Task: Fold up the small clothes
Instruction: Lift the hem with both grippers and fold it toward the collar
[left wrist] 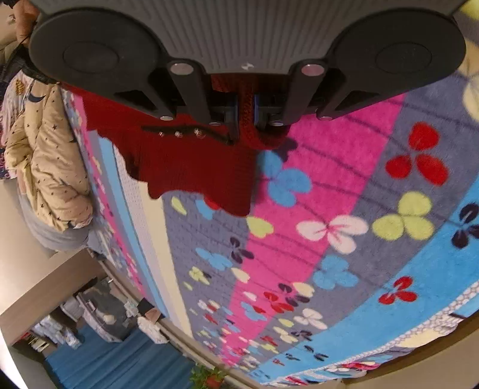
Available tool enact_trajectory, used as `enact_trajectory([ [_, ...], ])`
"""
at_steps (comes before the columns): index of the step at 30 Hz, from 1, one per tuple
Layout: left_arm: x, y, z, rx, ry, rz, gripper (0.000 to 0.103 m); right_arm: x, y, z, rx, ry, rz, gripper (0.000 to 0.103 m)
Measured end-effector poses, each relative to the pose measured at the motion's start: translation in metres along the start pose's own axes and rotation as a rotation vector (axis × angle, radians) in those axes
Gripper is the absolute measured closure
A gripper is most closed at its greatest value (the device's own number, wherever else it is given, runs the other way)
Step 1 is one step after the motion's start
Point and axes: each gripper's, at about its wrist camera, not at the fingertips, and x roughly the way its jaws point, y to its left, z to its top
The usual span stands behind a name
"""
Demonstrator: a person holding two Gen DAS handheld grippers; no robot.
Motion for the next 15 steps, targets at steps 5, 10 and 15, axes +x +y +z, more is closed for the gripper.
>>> enact_trajectory([
  [5,-0.003,0.012,0.008,-0.128,-0.021,-0.078,0.088,0.003,0.004,0.003,0.015,-0.009,-0.026,0.091],
  [10,-0.016,0.008,0.012,-0.14,-0.054,-0.135,0.088,-0.023,-0.014,0.019,0.099,-0.203,-0.037,0.086],
  [15,-0.021,0.015,0.012,-0.174,-0.035,-0.151,0.087,-0.026,-0.029,0.015,0.063,-0.137,-0.06,0.08],
])
